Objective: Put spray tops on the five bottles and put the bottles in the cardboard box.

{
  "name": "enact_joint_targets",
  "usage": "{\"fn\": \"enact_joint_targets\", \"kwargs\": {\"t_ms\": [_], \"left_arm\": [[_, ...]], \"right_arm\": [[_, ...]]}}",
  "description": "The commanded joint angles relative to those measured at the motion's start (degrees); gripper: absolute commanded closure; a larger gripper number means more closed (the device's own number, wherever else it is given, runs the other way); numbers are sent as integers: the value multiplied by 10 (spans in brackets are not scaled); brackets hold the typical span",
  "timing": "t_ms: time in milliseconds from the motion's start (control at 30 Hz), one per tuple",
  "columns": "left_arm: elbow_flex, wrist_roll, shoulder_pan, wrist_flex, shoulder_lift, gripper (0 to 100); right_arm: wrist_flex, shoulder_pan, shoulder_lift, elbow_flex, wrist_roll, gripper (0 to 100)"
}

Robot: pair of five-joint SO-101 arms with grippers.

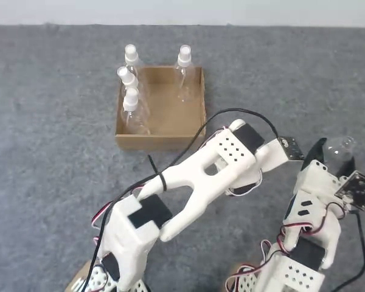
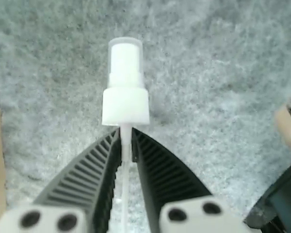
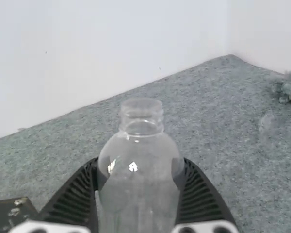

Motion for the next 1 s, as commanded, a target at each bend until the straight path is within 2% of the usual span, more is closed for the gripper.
{"fn": "enact_joint_targets", "kwargs": {"t_ms": [0,200,433,700,967], "left_arm": [[22,22,17,-36,-103,988],[78,25,17,-104,-124,988],[80,25,14,-120,-126,988],[80,25,-25,-160,-124,988],[80,24,-26,-161,-129,978]], "right_arm": [[-10,-5,-2,-6,16,991],[-10,24,-3,-10,15,991],[-29,36,-3,-6,15,991],[-30,103,-3,-30,14,991],[-28,218,-3,-70,14,991]]}}
